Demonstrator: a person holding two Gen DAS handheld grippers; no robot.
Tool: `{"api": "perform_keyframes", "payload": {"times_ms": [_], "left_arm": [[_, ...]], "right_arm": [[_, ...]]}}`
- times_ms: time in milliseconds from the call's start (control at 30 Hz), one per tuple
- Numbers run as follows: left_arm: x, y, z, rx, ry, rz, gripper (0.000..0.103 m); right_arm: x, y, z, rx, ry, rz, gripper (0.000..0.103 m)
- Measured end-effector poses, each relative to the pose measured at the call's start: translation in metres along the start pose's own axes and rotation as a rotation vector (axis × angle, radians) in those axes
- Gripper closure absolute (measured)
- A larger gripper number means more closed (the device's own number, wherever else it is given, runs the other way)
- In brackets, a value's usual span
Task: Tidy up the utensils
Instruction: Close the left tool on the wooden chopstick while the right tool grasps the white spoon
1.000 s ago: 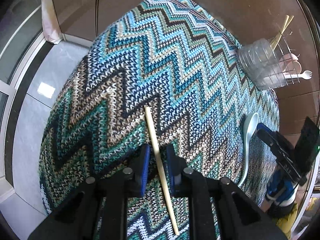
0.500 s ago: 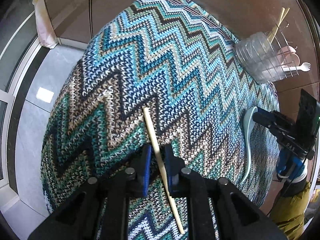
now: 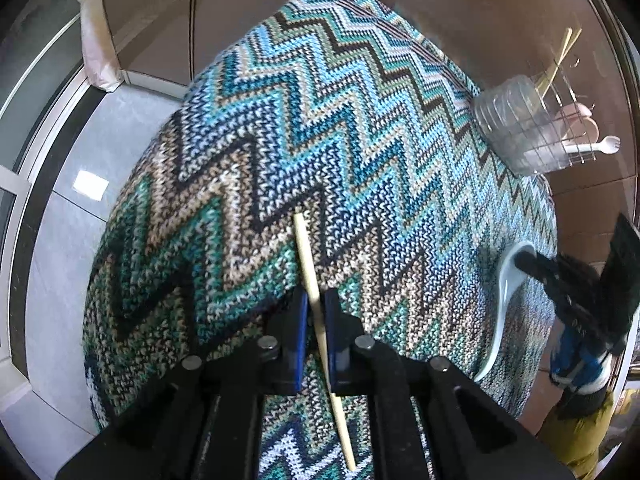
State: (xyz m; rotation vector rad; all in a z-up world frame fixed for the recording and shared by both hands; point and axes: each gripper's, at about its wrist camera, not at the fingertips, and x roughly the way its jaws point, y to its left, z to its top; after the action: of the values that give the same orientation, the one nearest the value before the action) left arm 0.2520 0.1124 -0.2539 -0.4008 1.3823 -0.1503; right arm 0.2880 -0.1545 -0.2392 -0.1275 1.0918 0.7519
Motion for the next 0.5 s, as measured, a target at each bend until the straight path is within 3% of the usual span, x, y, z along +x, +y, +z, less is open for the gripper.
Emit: {"api": "perform_keyframes", "payload": {"times_ms": [267, 500], "left_arm": [[-0.035, 0.007, -0.019, -0.026, -0.087, -0.051, 0.097], [-0.078, -0.008, -0.041, 0.016, -0.179, -0.096, 0.098]], "right_arm": [[-0.048, 0.034, -0.035, 0.024, -0.111, -0.125, 0.097], [-0.088, 0.063, -0.064, 0.054, -0.22, -0.211, 0.097]]}}
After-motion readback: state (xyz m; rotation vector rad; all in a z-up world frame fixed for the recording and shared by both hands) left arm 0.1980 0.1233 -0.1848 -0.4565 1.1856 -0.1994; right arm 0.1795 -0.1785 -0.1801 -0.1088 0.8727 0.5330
